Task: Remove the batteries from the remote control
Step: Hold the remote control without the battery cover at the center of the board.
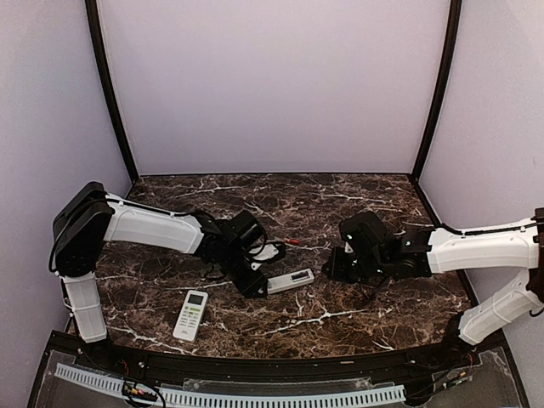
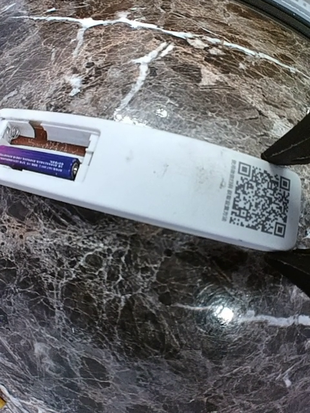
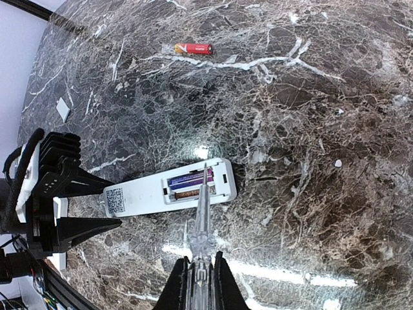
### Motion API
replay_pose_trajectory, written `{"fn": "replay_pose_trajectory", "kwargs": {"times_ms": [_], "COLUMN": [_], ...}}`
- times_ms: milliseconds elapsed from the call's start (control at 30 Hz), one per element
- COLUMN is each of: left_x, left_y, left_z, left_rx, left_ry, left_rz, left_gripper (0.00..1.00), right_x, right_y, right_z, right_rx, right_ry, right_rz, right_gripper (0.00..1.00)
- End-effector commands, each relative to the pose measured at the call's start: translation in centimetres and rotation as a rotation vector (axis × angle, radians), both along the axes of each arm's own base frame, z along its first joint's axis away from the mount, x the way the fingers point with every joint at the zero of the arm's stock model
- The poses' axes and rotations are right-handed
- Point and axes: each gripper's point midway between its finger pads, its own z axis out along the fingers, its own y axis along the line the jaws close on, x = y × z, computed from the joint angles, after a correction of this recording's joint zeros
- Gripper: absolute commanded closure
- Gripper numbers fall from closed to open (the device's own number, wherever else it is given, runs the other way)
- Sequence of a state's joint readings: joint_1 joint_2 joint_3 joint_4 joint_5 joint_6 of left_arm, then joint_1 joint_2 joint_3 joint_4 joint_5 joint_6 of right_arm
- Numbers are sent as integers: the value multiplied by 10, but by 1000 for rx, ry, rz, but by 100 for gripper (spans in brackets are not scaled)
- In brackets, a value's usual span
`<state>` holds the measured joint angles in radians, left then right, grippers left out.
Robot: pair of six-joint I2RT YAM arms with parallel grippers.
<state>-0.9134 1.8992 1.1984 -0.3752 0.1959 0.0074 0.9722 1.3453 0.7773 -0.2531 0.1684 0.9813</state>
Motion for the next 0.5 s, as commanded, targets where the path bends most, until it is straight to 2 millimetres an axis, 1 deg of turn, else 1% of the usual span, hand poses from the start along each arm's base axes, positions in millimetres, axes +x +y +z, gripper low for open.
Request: {"fn": "replay_pose_trajectory", "kwargs": {"times_ms": [0, 133, 300, 467], "left_x": [-1, -2, -4, -6], "left_y": [-1, 0, 0, 0], "left_z": [2, 1, 1, 1], "left_rx": [24, 29, 38, 47], "left_ry": [-14, -18, -27, -36], "left_rz": [-29, -36, -58, -74], "left_gripper": [58, 61, 68, 72], "right_x": [3, 3, 2, 3], "right_y": [0, -1, -4, -10], "right_z": [-4, -5, -3, -3], "right_rx": [3, 3, -2, 10], "right_ry": [3, 7, 7, 14], "right_rz": [-4, -3, 8, 18], "right_gripper": [100, 100, 100, 100]}}
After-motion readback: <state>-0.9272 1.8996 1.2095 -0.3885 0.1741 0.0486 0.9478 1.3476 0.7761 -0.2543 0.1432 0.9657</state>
